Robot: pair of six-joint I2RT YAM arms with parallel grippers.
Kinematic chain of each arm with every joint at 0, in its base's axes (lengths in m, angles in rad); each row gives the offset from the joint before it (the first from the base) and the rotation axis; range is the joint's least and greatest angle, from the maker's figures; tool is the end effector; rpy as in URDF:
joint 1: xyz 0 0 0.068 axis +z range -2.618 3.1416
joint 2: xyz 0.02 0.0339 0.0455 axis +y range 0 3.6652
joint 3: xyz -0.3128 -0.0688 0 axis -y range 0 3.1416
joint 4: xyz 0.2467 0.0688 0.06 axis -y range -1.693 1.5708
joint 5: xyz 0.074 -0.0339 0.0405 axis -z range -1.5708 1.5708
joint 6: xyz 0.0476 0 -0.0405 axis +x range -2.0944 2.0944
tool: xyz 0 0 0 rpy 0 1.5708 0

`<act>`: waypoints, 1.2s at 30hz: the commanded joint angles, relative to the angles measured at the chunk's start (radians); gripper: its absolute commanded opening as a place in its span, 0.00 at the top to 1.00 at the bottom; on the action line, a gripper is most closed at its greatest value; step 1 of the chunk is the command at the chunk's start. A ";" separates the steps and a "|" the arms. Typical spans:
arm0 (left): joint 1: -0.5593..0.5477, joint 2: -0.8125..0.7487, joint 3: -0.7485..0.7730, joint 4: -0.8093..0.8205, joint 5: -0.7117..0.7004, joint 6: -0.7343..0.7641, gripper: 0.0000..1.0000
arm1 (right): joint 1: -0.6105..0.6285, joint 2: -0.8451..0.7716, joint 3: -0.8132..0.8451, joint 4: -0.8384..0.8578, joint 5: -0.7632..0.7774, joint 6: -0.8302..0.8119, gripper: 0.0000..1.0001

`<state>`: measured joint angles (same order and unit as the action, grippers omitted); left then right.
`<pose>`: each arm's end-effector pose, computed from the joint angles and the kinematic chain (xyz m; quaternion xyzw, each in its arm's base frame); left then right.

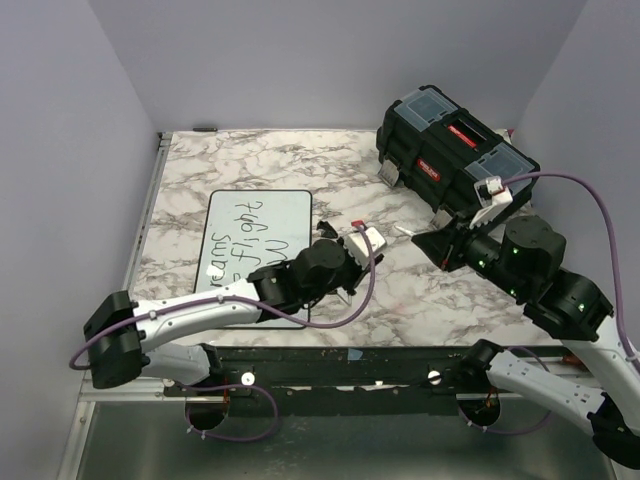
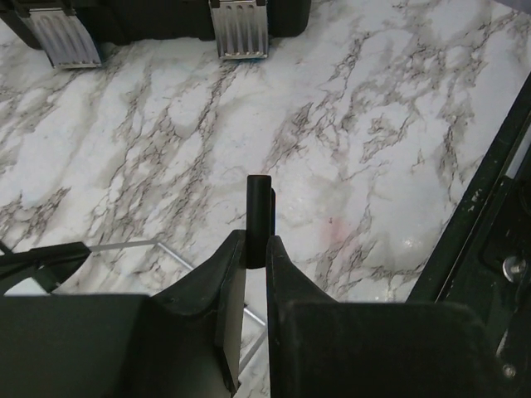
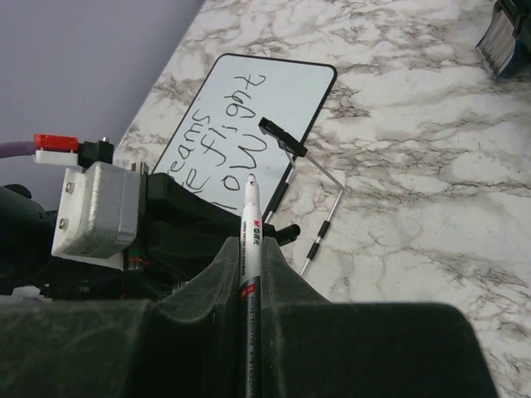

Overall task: Write a sentence on the whiteboard
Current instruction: Close the whiteboard marker at the center of the board.

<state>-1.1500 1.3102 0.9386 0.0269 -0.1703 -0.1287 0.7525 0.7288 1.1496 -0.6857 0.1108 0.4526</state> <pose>0.1319 -0.2750 0.3412 0.3556 0.7349 -0.2862 0.5016 0.0798 0.0675 0.4456 -0.0852 0.7892 0.3076 0.5247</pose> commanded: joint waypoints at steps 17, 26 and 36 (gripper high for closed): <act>0.001 -0.407 -0.398 0.427 0.147 0.500 1.00 | 0.003 0.073 0.122 -0.169 -0.402 -0.080 0.99; 0.002 -0.419 -0.406 0.444 0.213 0.526 1.00 | 0.003 0.100 0.083 -0.156 -0.454 -0.079 0.99; 0.002 -0.431 -0.421 0.453 0.236 0.528 1.00 | 0.004 0.108 0.042 -0.133 -0.398 -0.067 0.99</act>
<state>-1.1492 0.8970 0.5316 0.4477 0.0196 0.3885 0.7525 0.8314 1.2205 -0.8162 -0.3000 0.3916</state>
